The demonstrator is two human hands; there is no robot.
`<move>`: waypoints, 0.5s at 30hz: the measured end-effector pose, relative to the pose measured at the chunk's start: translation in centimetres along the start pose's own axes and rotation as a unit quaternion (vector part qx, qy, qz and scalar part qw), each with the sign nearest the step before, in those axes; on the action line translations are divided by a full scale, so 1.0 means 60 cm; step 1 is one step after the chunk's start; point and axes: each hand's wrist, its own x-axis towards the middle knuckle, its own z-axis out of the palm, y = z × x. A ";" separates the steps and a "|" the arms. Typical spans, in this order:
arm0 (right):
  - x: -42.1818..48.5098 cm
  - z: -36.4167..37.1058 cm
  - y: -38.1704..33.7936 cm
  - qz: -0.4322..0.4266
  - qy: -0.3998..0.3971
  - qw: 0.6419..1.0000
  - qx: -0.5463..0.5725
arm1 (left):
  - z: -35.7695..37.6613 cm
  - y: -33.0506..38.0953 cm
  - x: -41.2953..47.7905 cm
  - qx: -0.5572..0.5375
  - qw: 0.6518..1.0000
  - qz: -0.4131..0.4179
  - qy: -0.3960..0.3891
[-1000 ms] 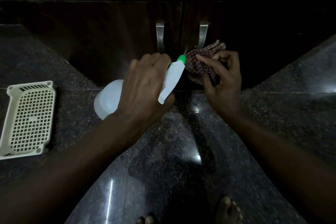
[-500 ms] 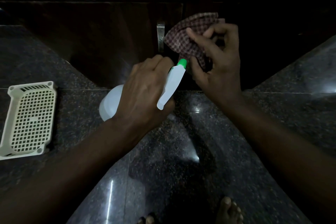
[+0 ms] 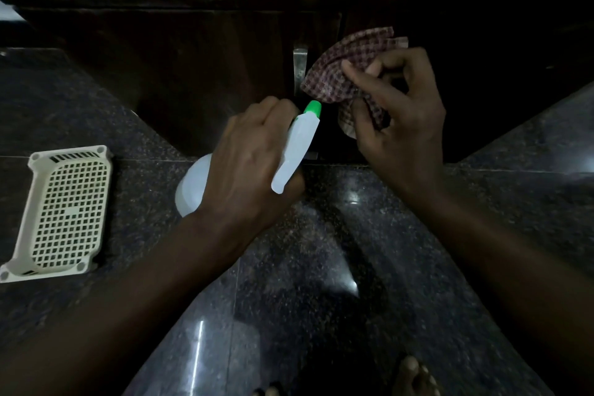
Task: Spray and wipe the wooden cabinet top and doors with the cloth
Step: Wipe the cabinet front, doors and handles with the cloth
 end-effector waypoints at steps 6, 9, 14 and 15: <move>0.051 0.020 -0.038 -0.033 0.023 0.998 0.037 | -0.004 -0.005 0.001 0.000 1.000 0.001 0.023; 0.053 0.036 -0.042 -0.015 0.003 0.999 0.032 | -0.006 -0.006 -0.001 -0.015 0.999 0.010 0.034; 0.012 0.036 -0.033 0.038 -0.049 0.998 0.008 | -0.010 -0.011 -0.008 -0.024 0.999 -0.003 0.035; 0.012 0.036 -0.034 0.046 -0.050 0.998 0.011 | -0.012 -0.013 -0.009 -0.023 0.999 -0.001 0.035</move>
